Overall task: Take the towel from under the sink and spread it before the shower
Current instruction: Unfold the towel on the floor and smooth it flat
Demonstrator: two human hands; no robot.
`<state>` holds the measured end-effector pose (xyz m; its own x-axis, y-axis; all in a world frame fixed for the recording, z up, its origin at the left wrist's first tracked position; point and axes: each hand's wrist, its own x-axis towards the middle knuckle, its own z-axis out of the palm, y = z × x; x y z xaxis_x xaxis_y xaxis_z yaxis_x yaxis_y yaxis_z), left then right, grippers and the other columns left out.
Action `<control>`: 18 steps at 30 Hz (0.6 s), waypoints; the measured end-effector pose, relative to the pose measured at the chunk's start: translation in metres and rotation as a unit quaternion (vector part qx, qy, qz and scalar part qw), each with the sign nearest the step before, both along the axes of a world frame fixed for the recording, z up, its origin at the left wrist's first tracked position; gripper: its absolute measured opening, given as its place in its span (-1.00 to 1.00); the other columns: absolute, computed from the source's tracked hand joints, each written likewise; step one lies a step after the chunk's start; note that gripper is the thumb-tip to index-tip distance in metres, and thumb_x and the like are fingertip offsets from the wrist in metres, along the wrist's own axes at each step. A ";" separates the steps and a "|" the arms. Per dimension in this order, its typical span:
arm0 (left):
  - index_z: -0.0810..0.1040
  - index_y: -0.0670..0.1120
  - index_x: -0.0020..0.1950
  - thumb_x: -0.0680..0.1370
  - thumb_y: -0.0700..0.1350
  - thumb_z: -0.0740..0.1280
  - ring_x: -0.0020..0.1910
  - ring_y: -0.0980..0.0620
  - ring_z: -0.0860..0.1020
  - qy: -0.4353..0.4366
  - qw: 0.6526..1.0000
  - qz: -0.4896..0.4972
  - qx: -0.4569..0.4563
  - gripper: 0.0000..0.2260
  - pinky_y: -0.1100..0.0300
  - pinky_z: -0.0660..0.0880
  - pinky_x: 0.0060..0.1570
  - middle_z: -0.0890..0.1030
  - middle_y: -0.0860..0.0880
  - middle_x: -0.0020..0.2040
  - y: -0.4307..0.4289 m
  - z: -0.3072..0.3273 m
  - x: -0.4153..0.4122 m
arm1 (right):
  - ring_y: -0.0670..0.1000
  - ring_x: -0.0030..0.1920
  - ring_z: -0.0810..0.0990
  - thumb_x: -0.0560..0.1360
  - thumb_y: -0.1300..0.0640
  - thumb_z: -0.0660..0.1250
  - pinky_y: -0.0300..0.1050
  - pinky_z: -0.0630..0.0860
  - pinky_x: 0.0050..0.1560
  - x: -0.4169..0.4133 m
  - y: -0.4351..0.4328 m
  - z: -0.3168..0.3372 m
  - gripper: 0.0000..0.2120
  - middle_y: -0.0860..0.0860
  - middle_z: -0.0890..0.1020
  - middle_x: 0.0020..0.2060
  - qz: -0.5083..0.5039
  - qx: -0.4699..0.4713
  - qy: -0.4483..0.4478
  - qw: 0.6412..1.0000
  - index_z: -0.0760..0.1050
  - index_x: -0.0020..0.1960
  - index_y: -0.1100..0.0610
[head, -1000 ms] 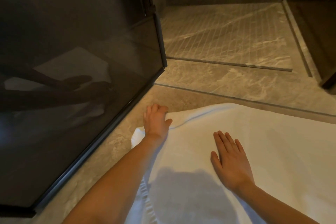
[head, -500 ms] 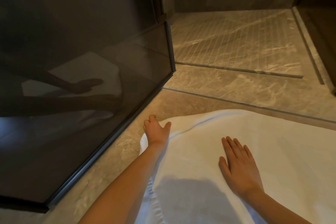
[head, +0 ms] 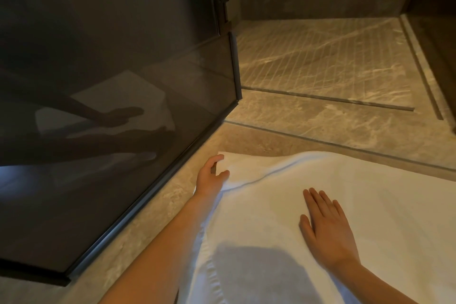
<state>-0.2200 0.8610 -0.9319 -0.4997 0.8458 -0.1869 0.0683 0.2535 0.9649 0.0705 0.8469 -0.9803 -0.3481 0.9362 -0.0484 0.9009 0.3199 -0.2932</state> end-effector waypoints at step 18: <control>-0.12 0.09 0.59 0.67 0.08 -0.03 0.56 -0.01 -0.19 0.572 0.774 -0.264 -0.065 -0.50 0.01 -0.20 0.50 -0.14 0.02 0.61 0.040 -0.019 0.044 | -0.14 0.54 -0.22 0.61 -0.15 -0.16 -0.11 -0.25 0.53 -0.002 0.001 -0.001 -0.41 -0.14 -0.09 0.58 -0.005 0.006 0.002 1.000 -0.18 0.59 -0.04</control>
